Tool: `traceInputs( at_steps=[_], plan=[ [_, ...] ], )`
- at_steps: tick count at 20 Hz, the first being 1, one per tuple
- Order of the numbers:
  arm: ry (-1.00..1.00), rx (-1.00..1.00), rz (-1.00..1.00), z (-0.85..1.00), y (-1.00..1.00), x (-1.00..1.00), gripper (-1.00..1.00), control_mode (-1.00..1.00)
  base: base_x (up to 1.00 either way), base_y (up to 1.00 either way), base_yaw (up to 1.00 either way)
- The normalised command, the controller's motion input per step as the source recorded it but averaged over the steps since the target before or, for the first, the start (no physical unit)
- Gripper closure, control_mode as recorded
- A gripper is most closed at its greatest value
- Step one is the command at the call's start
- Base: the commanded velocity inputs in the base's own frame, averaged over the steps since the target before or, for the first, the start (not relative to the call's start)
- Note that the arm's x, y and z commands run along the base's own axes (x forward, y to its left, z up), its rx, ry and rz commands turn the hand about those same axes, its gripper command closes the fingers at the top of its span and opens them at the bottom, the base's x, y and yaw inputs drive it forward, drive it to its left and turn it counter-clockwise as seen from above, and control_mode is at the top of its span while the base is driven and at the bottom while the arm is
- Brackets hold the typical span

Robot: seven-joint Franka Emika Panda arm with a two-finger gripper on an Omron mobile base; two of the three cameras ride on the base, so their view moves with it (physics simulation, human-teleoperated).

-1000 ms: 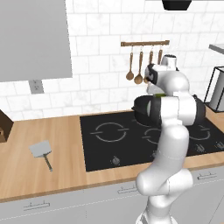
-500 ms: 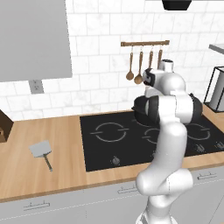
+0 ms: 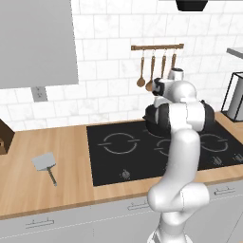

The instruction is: Put the broccoli and lime in the pot. Retrieve the spatula and lightly stir the vegetables in the pot.

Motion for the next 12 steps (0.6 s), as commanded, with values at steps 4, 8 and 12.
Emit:
traceInputs(
  at_steps=[4, 8, 12],
  plan=[
    [0.00, 0.00, 0.00, -0.08, 0.00, 0.36, 1.00, -1.00, 0.00, 0.00, 0.00],
    [0.00, 0.00, 0.00, -0.15, 0.00, 0.33, 1.00, -1.00, 0.00, 0.00, 0.00],
    [0.00, 0.00, 0.00, -0.21, 0.00, 0.30, 1.00, -1.00, 0.00, 0.00, 0.00]
  ],
)
